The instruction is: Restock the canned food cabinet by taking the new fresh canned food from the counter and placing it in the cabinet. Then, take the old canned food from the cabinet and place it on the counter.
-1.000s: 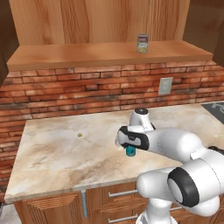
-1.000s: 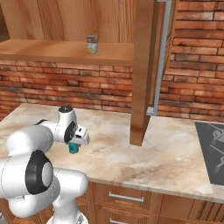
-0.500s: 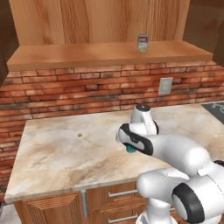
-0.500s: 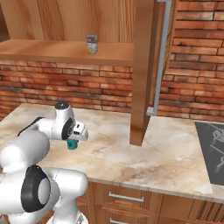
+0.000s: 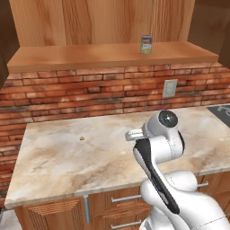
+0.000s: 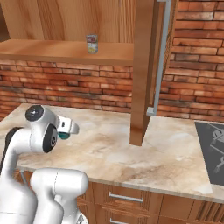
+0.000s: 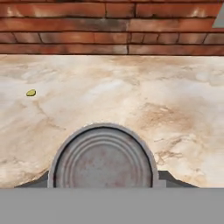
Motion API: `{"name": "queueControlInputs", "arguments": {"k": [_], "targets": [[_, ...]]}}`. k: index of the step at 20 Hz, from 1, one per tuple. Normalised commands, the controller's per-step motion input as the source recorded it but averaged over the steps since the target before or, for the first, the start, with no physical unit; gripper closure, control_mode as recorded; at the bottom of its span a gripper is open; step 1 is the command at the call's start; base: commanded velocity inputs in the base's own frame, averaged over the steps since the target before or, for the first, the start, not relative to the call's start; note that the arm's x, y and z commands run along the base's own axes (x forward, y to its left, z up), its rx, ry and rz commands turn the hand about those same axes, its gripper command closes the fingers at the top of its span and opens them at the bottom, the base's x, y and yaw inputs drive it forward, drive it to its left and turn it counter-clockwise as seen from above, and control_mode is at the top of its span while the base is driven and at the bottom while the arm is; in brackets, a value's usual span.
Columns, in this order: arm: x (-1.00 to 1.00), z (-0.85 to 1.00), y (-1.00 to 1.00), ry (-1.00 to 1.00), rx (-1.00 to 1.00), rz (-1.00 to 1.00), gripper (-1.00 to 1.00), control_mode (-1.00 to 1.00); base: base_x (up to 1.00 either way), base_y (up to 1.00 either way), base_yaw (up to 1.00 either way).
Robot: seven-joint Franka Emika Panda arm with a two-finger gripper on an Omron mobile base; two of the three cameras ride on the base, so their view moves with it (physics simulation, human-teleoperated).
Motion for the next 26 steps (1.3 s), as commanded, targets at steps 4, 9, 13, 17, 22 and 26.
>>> {"name": "queueControlInputs", "arguments": {"k": [4,9,13,17,22,26], "targets": [[-0.49,1.00,0.00,-0.45,0.03,0.08,1.00,-1.00,0.00,0.00,0.00],[-0.44,1.00,0.00,-0.36,0.00,0.12,1.00,-1.00,0.00,0.00,0.00],[-0.24,1.00,0.00,-0.25,0.01,0.11,1.00,-1.00,0.00,0.00,0.00],[-0.06,1.00,0.00,-0.10,0.02,0.08,1.00,-1.00,0.00,0.00,0.00],[0.09,1.00,0.00,0.17,0.01,0.01,1.00,-1.00,0.00,0.00,0.00],[0.03,0.52,0.00,0.25,0.01,0.00,1.00,-1.00,0.00,0.00,0.00]]}}
